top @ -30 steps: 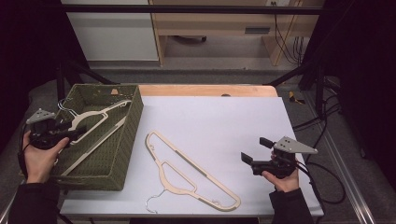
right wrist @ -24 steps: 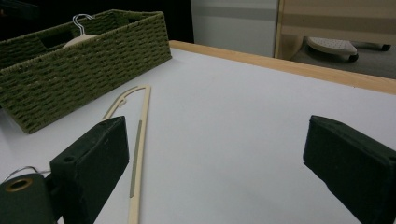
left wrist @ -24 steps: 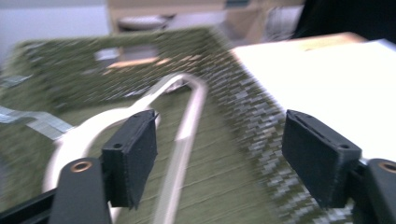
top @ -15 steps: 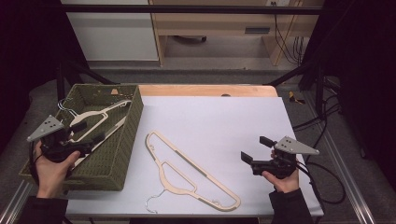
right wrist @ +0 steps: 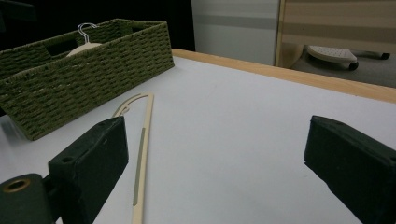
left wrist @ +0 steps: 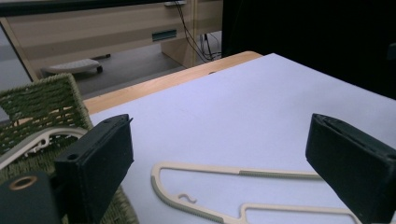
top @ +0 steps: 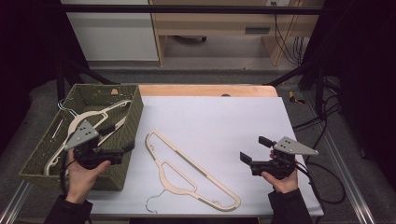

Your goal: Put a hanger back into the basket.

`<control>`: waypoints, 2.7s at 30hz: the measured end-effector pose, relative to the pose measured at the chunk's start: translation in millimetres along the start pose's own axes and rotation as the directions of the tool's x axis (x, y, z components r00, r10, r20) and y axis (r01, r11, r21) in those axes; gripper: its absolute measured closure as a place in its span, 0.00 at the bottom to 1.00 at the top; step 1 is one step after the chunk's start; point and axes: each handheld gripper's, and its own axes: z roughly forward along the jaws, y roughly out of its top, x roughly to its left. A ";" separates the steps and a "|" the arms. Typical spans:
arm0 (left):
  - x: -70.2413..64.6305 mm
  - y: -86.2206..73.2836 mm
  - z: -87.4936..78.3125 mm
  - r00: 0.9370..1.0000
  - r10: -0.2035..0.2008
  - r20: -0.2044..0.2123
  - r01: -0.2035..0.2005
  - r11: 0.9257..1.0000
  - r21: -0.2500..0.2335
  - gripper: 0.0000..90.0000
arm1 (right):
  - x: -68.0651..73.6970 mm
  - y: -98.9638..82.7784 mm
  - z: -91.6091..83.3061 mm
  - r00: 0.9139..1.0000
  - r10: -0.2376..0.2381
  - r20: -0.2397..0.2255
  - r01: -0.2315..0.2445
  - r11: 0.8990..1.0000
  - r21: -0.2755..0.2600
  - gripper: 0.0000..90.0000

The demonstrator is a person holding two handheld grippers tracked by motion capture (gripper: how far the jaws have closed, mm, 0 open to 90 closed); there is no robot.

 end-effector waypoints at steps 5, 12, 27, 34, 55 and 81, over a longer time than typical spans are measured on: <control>-17.0 -2.0 12.9 0.999 -0.011 0.038 0.011 1.000 -0.002 0.09 | 0.7 -0.1 0.2 1.000 -0.012 -0.004 0.012 1.000 0.000 0.08; -49.4 -18.1 16.4 0.998 0.024 0.056 -0.026 0.999 0.024 0.09 | 4.8 -0.5 2.7 1.000 -0.012 -0.013 0.012 1.000 0.006 0.07; -73.8 -69.1 28.5 0.995 0.011 0.096 -0.027 0.987 0.161 0.12 | 22.3 -2.9 14.1 0.997 -0.036 -0.064 0.038 0.999 0.027 0.06; -85.6 -90.9 28.7 0.995 0.013 0.094 -0.035 0.970 0.242 0.18 | 31.0 -5.3 21.6 0.995 -0.043 -0.091 0.047 0.998 0.046 0.06; -100.2 -120.4 49.2 0.993 -0.012 0.114 -0.041 0.893 0.448 0.62 | 41.2 -9.2 31.3 0.993 -0.062 -0.103 0.070 0.994 0.084 0.06; -112.2 -121.6 54.7 0.999 0.012 0.048 -0.035 0.864 0.502 0.92 | 53.5 -13.9 45.4 0.989 -0.065 -0.135 0.082 0.989 0.120 0.06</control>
